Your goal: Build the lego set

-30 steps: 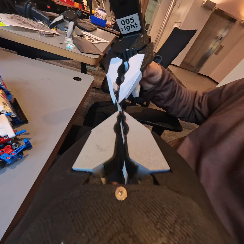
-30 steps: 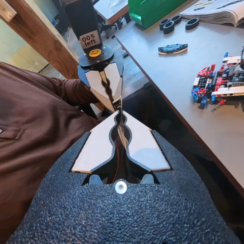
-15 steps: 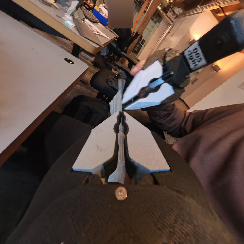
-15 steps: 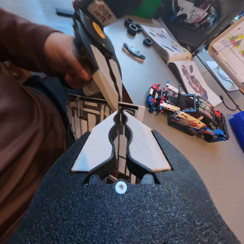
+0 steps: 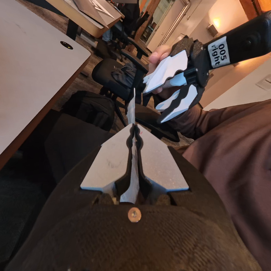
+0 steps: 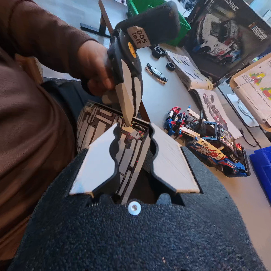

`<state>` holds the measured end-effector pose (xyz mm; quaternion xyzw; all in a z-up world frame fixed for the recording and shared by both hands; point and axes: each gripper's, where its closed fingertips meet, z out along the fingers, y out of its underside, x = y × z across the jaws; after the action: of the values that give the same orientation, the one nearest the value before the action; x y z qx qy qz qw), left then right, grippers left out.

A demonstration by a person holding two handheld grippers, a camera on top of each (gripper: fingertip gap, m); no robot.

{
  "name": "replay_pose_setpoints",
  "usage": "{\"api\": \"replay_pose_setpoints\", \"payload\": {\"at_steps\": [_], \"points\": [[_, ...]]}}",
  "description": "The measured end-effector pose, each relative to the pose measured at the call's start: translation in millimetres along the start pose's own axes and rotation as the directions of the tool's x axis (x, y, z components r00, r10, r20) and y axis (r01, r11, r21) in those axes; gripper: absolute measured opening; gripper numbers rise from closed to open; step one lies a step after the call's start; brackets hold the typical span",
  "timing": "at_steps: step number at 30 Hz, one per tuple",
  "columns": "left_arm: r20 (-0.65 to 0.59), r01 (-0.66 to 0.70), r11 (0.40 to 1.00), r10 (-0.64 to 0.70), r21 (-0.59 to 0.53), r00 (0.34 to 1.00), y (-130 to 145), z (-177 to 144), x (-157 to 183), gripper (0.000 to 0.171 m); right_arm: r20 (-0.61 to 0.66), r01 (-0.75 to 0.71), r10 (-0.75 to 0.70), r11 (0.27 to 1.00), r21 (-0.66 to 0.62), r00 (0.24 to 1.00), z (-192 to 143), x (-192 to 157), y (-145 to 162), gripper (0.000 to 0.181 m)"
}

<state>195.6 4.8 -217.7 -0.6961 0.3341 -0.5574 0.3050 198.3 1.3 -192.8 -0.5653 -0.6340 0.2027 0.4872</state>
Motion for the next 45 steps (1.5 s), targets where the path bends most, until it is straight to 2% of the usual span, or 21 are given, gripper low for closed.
{"api": "replay_pose_setpoints", "payload": {"at_steps": [3,6,13,17,21,28,31,34,35,36,38,42,43,44,45], "points": [[0.020,0.017,1.000,-0.017,-0.013,1.000,2,3,-3,0.000,0.003,0.026,-0.026,0.999,-0.047,1.000,7,-5,7,0.037],[-0.016,-0.004,1.000,0.004,-0.018,1.000,2,6,7,0.000,0.032,0.006,-0.003,0.995,-0.103,0.999,18,-10,22,0.038],[-0.116,-0.127,0.990,0.119,-0.060,0.986,9,7,33,0.000,0.242,-0.192,0.182,0.981,0.019,0.953,14,-32,10,0.020],[-0.043,-0.225,0.969,0.222,-0.101,0.974,15,6,29,0.000,0.316,-0.301,0.278,0.953,0.023,0.907,13,-36,16,0.011],[0.027,-0.297,0.944,0.304,-0.143,0.952,23,6,26,0.000,0.353,-0.326,0.299,0.945,0.017,0.886,15,-44,18,0.008],[0.092,-0.261,0.958,0.272,-0.114,0.958,33,1,25,0.000,0.430,-0.462,0.415,0.887,0.007,0.802,22,-53,19,0.005],[0.065,-0.354,0.932,0.359,-0.074,0.931,40,-4,35,0.000,0.461,-0.490,0.433,0.872,0.005,0.775,22,-59,16,0.014],[0.086,-0.533,0.843,0.538,-0.075,0.839,47,-8,43,0.000,0.421,-0.450,0.398,0.893,0.027,0.815,20,-54,15,0.035],[0.086,-0.570,0.818,0.575,-0.077,0.813,48,-9,46,0.000,0.411,-0.424,0.370,0.905,0.045,0.833,17,-53,12,0.037],[0.077,-0.590,0.804,0.594,-0.077,0.801,50,-9,50,0.000,0.404,-0.391,0.340,0.919,0.047,0.849,15,-54,12,0.038],[0.050,-0.597,0.800,0.600,-0.061,0.799,50,-10,55,0.000,0.385,-0.363,0.319,0.931,0.046,0.866,13,-51,12,0.051],[-0.002,-0.607,0.793,0.608,-0.040,0.794,50,-13,59,0.000,0.438,-0.490,0.421,0.871,0.050,0.794,7,-36,12,0.058],[0.010,-0.597,0.800,0.599,-0.065,0.801,50,-13,53,0.000,0.501,-0.519,0.430,0.853,0.047,0.751,2,-39,7,0.048],[0.000,-0.577,0.813,0.579,-0.085,0.816,51,-13,49,0.000,0.570,-0.536,0.421,0.843,0.041,0.706,-4,-45,2,0.022],[-0.020,-0.558,0.825,0.558,-0.090,0.829,51,-13,49,0.000,0.604,-0.550,0.423,0.834,0.031,0.675,-7,-48,-1,0.009]]}}
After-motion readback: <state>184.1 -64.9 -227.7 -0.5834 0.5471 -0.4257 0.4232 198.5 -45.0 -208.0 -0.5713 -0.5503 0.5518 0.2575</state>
